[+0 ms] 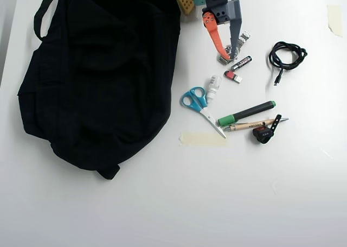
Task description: Put the usbc cable into the black bag
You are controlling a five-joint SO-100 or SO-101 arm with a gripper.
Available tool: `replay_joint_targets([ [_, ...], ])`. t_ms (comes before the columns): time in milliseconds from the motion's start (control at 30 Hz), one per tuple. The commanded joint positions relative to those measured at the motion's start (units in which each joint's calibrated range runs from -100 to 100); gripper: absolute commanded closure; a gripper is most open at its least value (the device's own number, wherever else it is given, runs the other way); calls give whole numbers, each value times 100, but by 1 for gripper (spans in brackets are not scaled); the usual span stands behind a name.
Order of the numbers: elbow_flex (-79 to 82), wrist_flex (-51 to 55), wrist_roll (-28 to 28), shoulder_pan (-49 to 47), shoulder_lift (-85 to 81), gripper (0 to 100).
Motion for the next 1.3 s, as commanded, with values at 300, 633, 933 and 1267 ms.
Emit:
replay_joint_targets([
  [300, -579, 440, 188, -904, -92, 97],
  [633, -3481, 2128, 198, -1211, 2846, 97],
  [933, -5835, 2783, 214, -1592, 6016, 97],
  [1267, -6078, 2042, 361, -2228, 7211, 97],
])
